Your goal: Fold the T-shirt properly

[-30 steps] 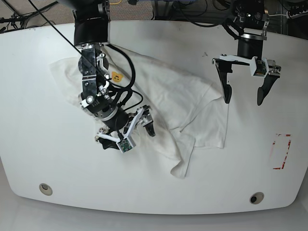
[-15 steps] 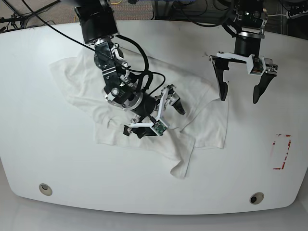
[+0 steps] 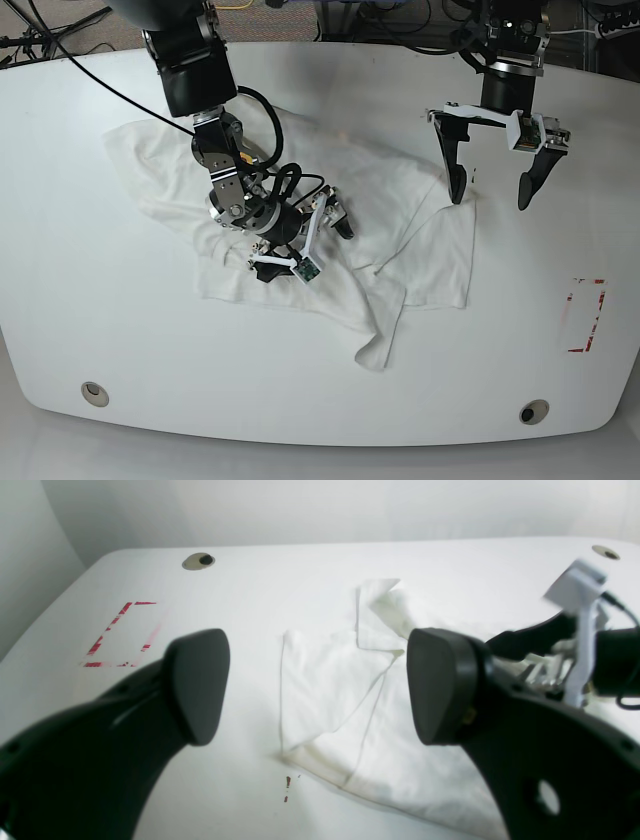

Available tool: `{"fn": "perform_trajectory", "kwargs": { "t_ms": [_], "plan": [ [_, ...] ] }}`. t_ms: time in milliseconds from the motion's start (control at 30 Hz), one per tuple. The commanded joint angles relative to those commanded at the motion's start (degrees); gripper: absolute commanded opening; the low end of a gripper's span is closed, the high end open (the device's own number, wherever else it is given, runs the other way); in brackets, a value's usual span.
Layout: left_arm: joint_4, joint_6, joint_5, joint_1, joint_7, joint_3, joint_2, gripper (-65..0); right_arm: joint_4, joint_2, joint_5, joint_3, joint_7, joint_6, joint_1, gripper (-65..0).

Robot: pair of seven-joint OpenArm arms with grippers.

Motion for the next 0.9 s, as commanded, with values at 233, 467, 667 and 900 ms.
{"fn": "perform_trajectory", "kwargs": {
  "t_ms": [233,467,667,900],
  "plan": [
    [0.2,0.0,0.0,-0.1,-0.2,-0.7,-0.1,-13.0,-0.3,3.2,4.5,0.0,-1.0,0.0,0.4,-9.5],
    [0.6,-0.1,0.1,0.3,0.0,-0.8,0.1,-13.0,-0.2,5.5,12.7,2.1,-1.7,-0.11,0.5,-9.9],
    [0.7,-0.1,0.1,0.1,0.0,-0.8,0.1,-12.9,-1.2,4.7,11.4,2.8,-1.8,-0.14,0.3,-11.2],
    [0.4,-0.2,0.1,0.2,0.0,-0.6,0.1,-12.9,-1.7,3.6,9.6,2.2,-0.3,0.67,0.3,-26.8]
  ]
}}
